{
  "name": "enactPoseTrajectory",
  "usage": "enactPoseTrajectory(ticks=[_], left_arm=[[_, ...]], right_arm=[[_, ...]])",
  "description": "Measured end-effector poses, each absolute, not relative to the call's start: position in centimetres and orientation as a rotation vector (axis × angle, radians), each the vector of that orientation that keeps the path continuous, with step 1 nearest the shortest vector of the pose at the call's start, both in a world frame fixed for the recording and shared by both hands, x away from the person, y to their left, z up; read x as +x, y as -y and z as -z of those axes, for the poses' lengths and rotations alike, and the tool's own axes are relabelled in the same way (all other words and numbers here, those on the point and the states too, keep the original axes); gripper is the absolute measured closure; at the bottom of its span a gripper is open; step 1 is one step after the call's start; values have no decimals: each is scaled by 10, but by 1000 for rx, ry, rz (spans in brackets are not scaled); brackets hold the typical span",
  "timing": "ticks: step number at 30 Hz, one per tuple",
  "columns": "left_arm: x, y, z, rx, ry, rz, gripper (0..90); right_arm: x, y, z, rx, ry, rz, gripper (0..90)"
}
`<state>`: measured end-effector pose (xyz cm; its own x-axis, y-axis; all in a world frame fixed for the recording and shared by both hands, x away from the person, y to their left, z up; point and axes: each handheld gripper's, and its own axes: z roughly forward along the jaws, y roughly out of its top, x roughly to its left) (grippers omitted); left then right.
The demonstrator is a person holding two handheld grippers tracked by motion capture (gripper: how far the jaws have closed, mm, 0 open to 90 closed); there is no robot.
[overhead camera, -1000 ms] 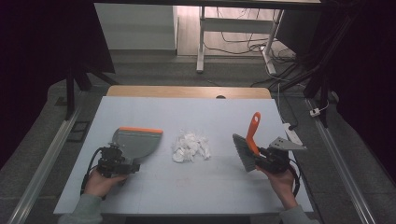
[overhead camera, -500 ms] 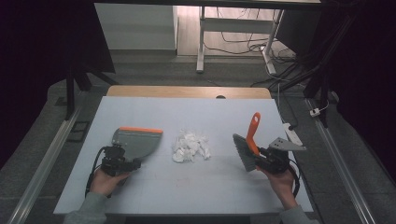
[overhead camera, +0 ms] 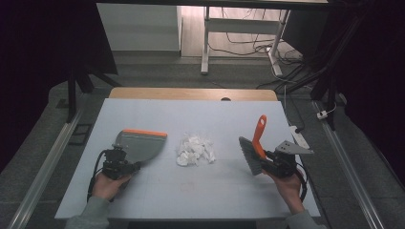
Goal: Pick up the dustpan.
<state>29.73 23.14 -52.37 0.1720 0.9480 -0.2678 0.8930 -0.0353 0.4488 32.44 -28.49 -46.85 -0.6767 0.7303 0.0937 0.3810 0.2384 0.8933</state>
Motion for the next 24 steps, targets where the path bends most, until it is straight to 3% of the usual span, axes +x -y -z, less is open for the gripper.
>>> enactPoseTrajectory(ticks=[24], left_arm=[[291, -246, 523, 1893, -1653, -214, 615]], right_arm=[[325, 285, 469, 1030, -2174, -1409, 701]])
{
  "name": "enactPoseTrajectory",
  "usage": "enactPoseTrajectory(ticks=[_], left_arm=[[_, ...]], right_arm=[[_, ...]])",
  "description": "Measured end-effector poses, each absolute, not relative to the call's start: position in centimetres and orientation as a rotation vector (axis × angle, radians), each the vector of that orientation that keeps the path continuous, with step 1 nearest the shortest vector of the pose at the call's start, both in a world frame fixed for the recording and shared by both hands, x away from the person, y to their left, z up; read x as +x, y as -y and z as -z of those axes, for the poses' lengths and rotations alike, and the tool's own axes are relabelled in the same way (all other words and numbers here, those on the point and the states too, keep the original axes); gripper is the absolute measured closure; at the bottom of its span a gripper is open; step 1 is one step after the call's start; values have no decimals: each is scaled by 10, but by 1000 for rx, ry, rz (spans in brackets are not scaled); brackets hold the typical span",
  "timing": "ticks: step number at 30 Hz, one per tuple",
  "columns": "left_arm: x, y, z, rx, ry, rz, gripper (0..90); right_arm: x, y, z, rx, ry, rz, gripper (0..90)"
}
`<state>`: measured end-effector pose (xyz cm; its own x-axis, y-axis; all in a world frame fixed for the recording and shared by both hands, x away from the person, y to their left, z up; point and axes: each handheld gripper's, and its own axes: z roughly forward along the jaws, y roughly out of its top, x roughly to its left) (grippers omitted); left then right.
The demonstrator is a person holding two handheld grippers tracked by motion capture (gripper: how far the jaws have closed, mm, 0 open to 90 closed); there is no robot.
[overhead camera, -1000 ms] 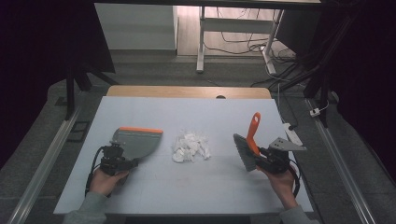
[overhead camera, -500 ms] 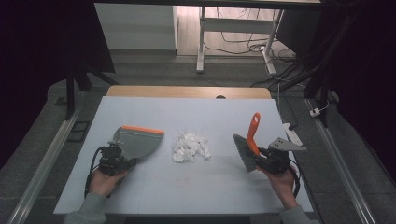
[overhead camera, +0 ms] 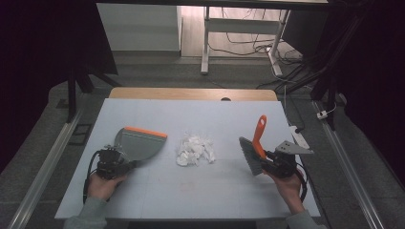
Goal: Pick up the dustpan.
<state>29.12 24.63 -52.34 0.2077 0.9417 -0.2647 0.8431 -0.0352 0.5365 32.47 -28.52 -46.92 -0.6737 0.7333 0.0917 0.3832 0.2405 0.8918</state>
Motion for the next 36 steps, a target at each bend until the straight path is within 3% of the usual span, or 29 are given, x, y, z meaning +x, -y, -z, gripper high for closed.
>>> enactPoseTrajectory(ticks=[36], left_arm=[[276, -287, 499, 1862, -1321, -272, 615]], right_arm=[[341, 258, 459, 1086, -2153, -1415, 702]])
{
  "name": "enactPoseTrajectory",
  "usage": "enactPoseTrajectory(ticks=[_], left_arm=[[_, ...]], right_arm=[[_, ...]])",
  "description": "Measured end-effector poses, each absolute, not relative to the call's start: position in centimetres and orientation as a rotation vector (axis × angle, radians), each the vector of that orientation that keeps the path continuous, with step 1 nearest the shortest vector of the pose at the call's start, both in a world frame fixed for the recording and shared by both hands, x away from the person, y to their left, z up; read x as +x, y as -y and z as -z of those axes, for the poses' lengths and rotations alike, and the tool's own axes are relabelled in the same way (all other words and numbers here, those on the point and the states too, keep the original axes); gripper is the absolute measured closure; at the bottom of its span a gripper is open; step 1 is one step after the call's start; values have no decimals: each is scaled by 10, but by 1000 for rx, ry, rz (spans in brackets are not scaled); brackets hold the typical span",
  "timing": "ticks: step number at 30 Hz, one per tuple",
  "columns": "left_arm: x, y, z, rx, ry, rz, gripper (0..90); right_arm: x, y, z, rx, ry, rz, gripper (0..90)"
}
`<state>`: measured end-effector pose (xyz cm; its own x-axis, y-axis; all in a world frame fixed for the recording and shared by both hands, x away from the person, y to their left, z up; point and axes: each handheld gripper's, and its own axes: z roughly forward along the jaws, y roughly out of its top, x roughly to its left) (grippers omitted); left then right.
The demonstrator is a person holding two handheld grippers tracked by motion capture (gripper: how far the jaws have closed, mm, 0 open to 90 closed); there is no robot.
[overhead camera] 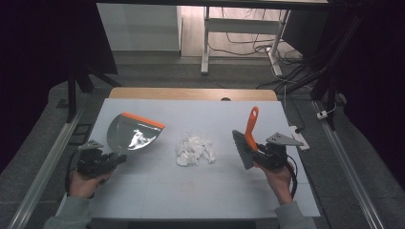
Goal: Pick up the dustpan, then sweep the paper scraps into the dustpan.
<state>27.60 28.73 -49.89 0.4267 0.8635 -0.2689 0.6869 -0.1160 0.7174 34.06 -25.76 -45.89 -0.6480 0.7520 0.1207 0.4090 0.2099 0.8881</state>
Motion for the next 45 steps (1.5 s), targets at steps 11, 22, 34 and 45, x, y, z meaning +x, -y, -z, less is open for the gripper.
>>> enactPoseTrajectory(ticks=[11, 22, 34, 45], left_arm=[[271, -292, 489, 1895, -1246, -299, 616], [266, -290, 481, 1978, -1109, -253, 617], [261, -283, 474, 2079, -999, -221, 617], [260, -278, 477, 2158, -916, -155, 617]], right_arm=[[345, 262, 459, 1020, -2182, -1445, 702], [342, 260, 459, 1004, -2200, -1451, 702], [343, 258, 459, 998, -2200, -1455, 702], [346, 248, 458, 992, -2207, -1450, 702]])
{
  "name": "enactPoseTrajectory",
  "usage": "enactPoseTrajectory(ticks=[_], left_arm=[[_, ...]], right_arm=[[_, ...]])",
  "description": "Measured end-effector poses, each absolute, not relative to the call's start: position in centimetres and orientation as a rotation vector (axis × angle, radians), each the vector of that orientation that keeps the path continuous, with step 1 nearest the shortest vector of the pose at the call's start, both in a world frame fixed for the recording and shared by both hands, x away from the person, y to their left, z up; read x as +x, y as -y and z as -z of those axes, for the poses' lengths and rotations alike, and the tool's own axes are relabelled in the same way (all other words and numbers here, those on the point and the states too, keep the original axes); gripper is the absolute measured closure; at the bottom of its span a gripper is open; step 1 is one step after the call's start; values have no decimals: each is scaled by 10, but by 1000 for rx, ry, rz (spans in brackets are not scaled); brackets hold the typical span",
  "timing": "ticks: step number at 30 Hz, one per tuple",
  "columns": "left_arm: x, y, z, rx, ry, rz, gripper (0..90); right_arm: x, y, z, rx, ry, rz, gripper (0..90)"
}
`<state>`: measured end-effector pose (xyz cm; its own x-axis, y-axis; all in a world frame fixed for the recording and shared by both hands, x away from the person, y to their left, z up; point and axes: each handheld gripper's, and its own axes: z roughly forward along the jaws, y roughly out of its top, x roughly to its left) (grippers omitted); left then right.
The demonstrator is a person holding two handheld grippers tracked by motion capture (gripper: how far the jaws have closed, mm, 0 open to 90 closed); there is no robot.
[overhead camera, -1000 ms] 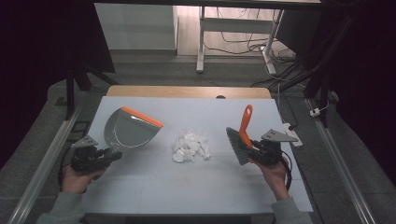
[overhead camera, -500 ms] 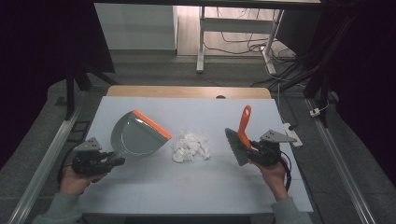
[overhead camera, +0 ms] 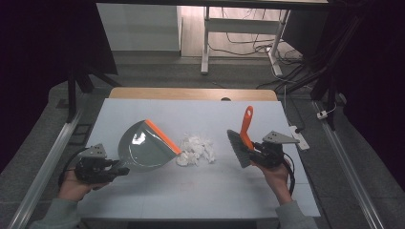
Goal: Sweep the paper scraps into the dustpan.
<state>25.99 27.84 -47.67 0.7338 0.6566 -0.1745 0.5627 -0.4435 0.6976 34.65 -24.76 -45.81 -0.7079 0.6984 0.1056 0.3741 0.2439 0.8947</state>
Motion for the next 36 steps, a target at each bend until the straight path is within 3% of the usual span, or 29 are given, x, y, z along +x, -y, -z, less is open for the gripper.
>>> enactPoseTrajectory(ticks=[19, 36], left_arm=[[261, -267, 490, 2281, -785, -67, 616], [261, -269, 500, 2342, -808, -36, 616]], right_arm=[[363, 221, 456, 1002, -2198, -1491, 702], [377, 197, 463, 1032, -2223, -1444, 702]])
